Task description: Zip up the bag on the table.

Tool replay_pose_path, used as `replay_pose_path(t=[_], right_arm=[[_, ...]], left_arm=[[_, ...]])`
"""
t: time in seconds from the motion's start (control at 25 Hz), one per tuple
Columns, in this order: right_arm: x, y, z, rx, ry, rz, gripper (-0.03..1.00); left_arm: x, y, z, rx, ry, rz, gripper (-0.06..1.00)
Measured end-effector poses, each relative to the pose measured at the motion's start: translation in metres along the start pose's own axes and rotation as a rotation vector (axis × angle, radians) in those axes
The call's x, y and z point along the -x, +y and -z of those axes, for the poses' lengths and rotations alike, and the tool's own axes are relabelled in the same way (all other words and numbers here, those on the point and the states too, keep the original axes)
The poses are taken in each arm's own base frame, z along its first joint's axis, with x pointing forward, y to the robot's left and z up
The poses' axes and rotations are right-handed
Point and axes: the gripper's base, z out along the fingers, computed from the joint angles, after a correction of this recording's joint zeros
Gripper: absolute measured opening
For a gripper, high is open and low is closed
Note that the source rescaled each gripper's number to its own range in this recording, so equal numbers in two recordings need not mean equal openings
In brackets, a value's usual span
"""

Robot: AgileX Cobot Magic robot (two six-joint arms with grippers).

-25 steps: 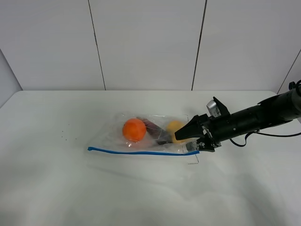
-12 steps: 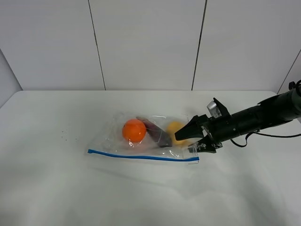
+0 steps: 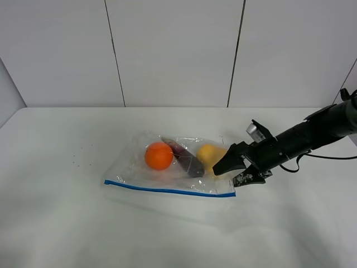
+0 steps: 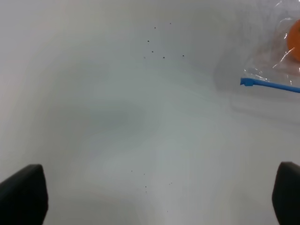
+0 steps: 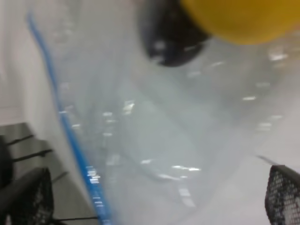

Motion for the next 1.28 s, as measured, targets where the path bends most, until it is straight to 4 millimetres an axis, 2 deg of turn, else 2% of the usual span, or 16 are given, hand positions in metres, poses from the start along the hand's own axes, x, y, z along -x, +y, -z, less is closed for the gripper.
replay_pose_path(t=[0.16,0.4,0.6,0.88,1.08,1.28], right_arm=[[0.005,-0.002,0.018,-0.208,0.006,0.018,1.0],[-0.001,-0.011,0.057,-0.618,0.001,-0.026,1.0],[-0.006,-0.011,0.082,-0.822,-0.024,-0.063,1.0],[-0.007,0.001,0.098,-0.857,-0.072,-0.044,1.0],[-0.008,0.003,0.1,-0.862,-0.072,-0.04,1.0],[-0.022,0.014,0.109,-0.863,-0.109,-0.025,1.0]], left_arm=[[0.0,0.0,0.0,0.0,0.0,0.0,1.0],[0.0,0.0,0.0,0.0,0.0,0.0,1.0],[0.0,0.0,0.0,0.0,0.0,0.0,1.0],[0.0,0.0,0.0,0.0,0.0,0.0,1.0],[0.0,0.0,0.0,0.0,0.0,0.0,1.0],[0.0,0.0,0.0,0.0,0.0,0.0,1.0]])
